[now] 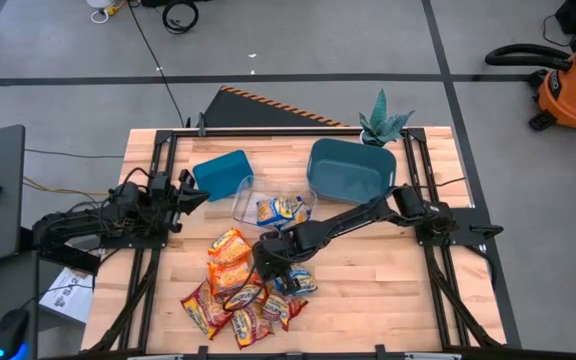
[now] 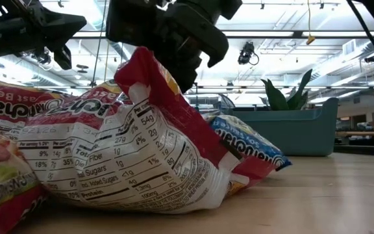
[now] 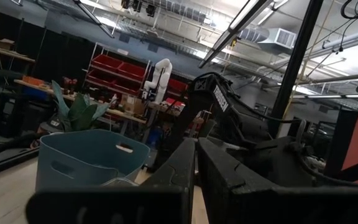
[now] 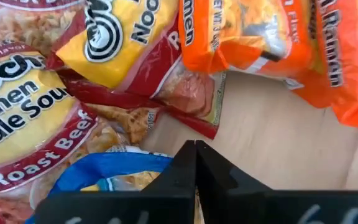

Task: Sort Maruchan noodles
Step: Put the blue noodle pack into the center transparent bin

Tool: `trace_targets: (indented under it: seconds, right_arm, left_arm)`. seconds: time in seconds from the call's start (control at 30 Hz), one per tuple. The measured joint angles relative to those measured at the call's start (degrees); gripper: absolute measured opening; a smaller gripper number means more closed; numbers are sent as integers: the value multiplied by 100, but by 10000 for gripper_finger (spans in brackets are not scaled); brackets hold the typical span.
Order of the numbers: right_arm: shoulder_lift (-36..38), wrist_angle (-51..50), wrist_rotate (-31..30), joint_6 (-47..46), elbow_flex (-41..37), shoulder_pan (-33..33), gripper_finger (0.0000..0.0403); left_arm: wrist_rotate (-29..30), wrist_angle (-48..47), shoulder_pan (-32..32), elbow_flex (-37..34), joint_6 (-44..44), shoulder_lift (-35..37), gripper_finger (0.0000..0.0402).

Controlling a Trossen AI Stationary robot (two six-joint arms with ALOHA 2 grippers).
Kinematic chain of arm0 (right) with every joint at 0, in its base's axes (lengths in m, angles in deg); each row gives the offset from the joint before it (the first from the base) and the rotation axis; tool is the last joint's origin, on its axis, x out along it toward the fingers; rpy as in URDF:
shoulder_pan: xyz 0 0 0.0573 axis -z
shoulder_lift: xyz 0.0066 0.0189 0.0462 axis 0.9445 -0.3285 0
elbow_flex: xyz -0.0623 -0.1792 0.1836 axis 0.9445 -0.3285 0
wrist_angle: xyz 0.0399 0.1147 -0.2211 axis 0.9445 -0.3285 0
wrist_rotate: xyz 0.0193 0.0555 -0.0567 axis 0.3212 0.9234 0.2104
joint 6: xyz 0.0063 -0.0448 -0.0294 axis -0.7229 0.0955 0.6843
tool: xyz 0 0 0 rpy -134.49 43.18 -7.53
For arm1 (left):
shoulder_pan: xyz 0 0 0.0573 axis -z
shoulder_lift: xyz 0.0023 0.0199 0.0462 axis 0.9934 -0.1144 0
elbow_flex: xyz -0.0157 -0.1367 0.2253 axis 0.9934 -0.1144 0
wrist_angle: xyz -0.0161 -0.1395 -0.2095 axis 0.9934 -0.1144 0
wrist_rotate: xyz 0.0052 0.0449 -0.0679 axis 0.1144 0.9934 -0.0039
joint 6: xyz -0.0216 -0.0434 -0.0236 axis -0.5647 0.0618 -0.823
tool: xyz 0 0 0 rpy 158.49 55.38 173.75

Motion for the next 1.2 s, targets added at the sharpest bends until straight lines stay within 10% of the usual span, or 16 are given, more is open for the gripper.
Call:
trace_targets:
  seconds: [0.8, 1.2]
  right_arm:
    - [2553, -1233, -3052, 300, 462, -435, 5]
    - [2772, -1426, -2761, 360, -363, 801, 6]
  left_arm:
    - [-1, 0, -2, 0, 1, 0, 25]
    - [-1, 0, -2, 0, 1, 0, 25]
